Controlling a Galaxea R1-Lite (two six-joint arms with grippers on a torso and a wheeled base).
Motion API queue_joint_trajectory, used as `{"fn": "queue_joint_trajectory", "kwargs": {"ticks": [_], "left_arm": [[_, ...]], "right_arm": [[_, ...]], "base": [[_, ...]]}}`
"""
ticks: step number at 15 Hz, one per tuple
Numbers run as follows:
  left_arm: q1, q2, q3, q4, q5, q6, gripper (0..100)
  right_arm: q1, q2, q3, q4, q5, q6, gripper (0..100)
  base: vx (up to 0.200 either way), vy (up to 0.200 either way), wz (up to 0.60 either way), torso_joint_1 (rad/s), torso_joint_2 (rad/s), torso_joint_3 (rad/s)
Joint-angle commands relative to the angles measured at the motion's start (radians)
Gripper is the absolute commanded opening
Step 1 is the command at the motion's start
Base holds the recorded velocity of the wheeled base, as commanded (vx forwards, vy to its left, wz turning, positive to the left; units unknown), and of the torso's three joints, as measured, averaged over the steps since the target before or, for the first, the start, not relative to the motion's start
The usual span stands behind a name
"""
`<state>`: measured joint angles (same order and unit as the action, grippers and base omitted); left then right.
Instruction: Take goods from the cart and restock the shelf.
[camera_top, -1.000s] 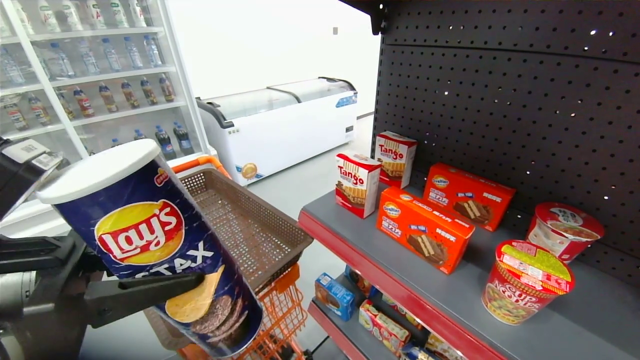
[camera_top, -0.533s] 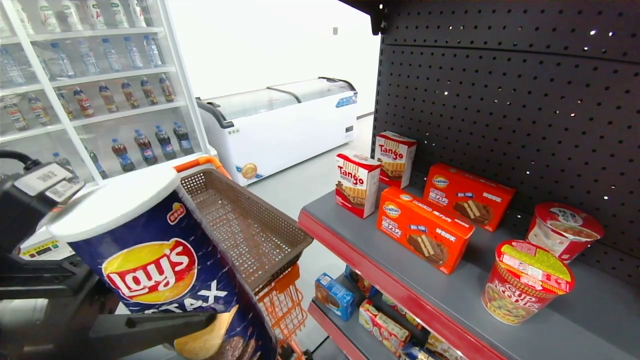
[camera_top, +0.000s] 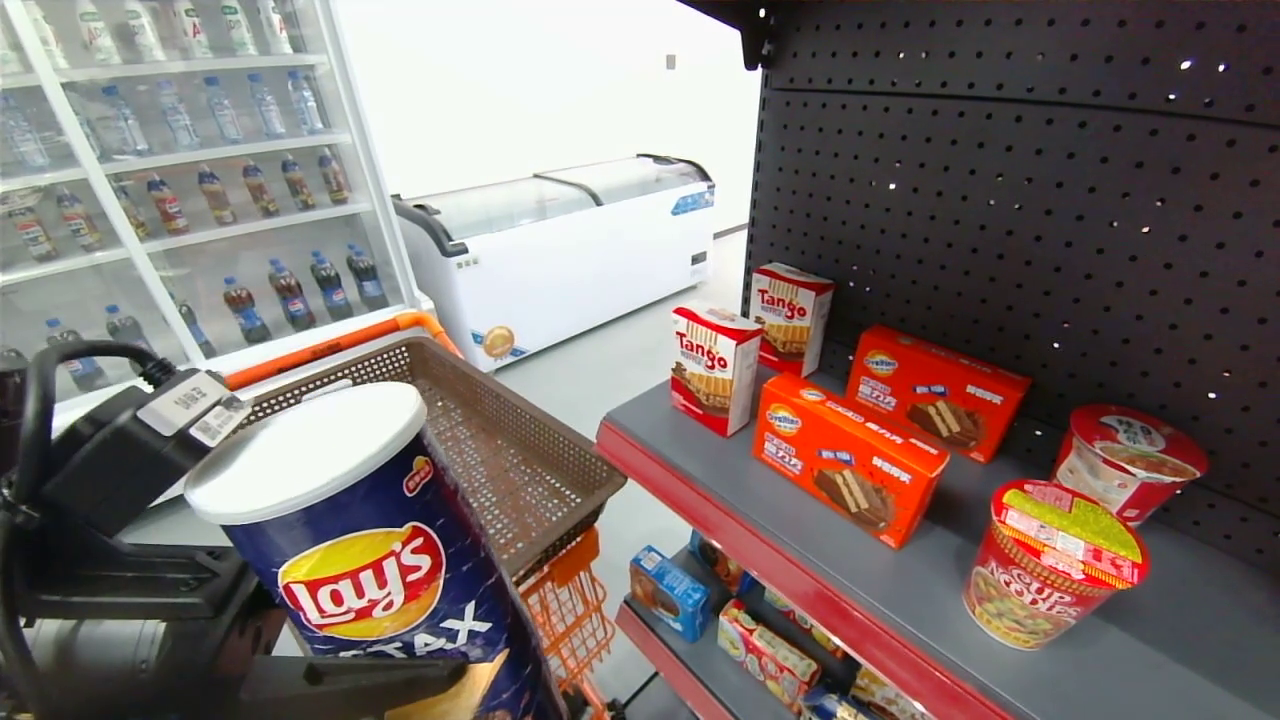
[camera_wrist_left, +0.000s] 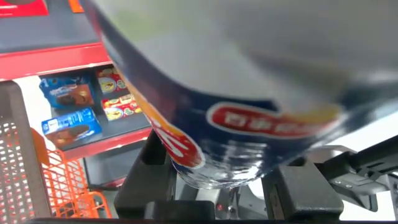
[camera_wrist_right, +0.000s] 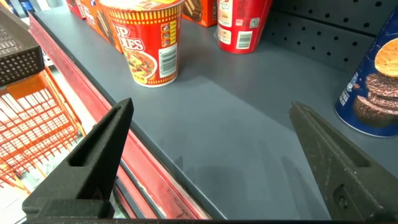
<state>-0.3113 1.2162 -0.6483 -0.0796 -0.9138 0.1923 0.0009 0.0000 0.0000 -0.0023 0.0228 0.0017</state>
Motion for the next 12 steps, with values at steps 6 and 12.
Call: {"fn": "queue_joint_trajectory", "kwargs": {"ticks": [6, 12], "left_arm": [[-0.003, 0.020, 0.002, 0.003, 0.000, 0.012, 0], [-0.017, 0.025, 0.002, 0.003, 0.000, 0.013, 0]], "right_arm": [[0.001, 0.002, 0.000, -0.001, 0.000, 0.000, 100], [0.001, 0.002, 0.000, -0.001, 0.000, 0.000, 100]], "base": [[0.000, 0.000, -0.20, 0.001, 0.00, 0.000], [0.000, 0.000, -0.60, 0.000, 0.00, 0.004]]}}
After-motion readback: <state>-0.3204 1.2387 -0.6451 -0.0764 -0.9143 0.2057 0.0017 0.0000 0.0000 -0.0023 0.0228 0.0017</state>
